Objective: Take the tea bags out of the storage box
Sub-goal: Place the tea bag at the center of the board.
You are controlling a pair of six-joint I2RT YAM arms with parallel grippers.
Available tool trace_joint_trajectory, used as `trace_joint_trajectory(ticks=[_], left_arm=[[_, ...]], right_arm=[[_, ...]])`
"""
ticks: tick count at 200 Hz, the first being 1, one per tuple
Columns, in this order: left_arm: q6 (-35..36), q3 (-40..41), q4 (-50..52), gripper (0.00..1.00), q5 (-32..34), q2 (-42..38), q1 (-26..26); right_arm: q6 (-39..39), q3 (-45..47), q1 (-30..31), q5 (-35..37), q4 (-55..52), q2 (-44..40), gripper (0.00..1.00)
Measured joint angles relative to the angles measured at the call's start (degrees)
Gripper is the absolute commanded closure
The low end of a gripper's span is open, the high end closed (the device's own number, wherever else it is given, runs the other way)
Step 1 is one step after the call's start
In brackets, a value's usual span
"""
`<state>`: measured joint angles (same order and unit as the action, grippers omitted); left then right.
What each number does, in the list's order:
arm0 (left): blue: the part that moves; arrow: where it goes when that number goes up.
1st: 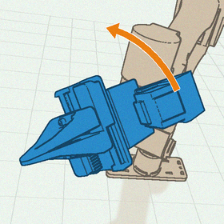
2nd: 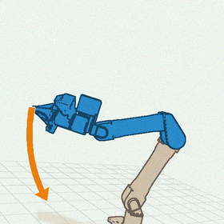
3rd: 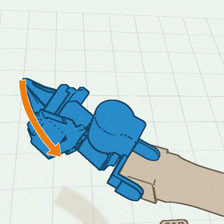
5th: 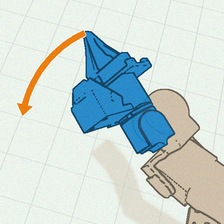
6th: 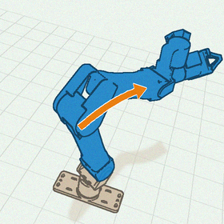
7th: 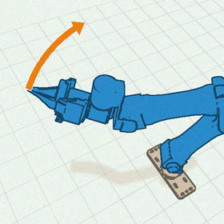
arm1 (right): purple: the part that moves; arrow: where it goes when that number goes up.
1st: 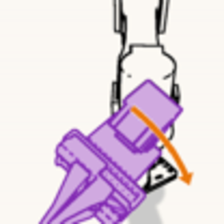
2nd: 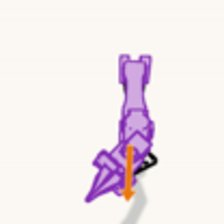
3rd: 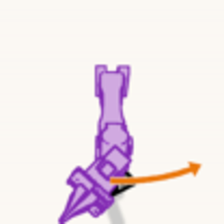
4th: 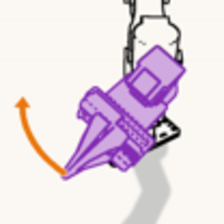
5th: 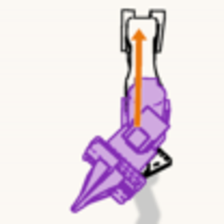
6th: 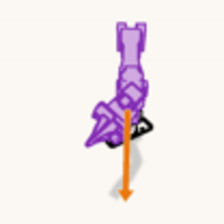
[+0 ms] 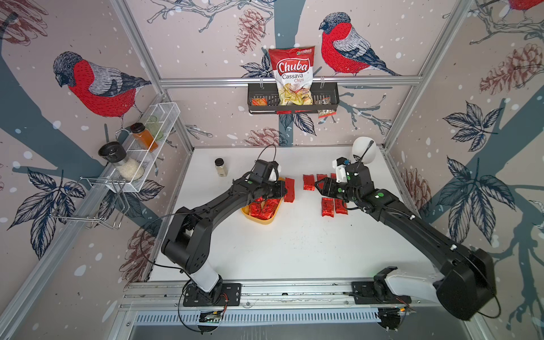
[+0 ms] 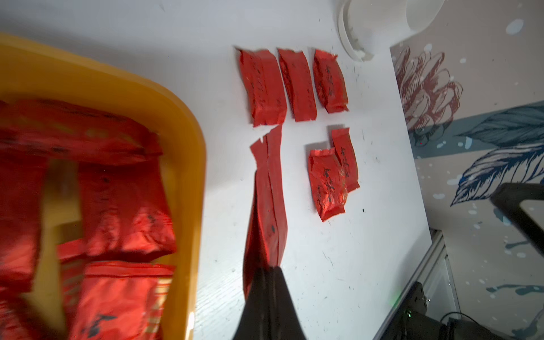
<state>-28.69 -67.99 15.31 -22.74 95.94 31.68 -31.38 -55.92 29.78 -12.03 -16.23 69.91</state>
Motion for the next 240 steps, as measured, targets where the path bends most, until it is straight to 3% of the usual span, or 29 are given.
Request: trace_joint_trajectory(ticks=[61, 126, 142, 183, 240], left_arm=[[-2.0, -6.2, -2.5, 1.0, -1.7, 13.9, 7.5], [-4.0, -9.4, -4.8, 1.0, -2.8, 20.5, 8.2], [-4.1, -10.0, -4.8, 0.81, -2.8, 21.4, 8.2], [-4.3, -10.5, -3.9, 0.65, -1.0, 19.7, 8.2], [-2.8, -8.1, -1.1, 0.63, 3.7, 8.1, 5.9]], right_arm=[[0.2, 4.6, -3.0, 0.0, -1.0, -5.6, 0.4], [0.4, 6.1, -4.3, -0.2, -1.4, -6.1, 0.4], [0.6, 6.1, -4.3, -0.2, -1.4, -5.9, 0.4], [1.2, 5.5, -4.3, -0.6, -1.4, -5.0, 0.39], [1.1, 2.1, -2.3, -1.5, -0.6, -0.6, 0.39]])
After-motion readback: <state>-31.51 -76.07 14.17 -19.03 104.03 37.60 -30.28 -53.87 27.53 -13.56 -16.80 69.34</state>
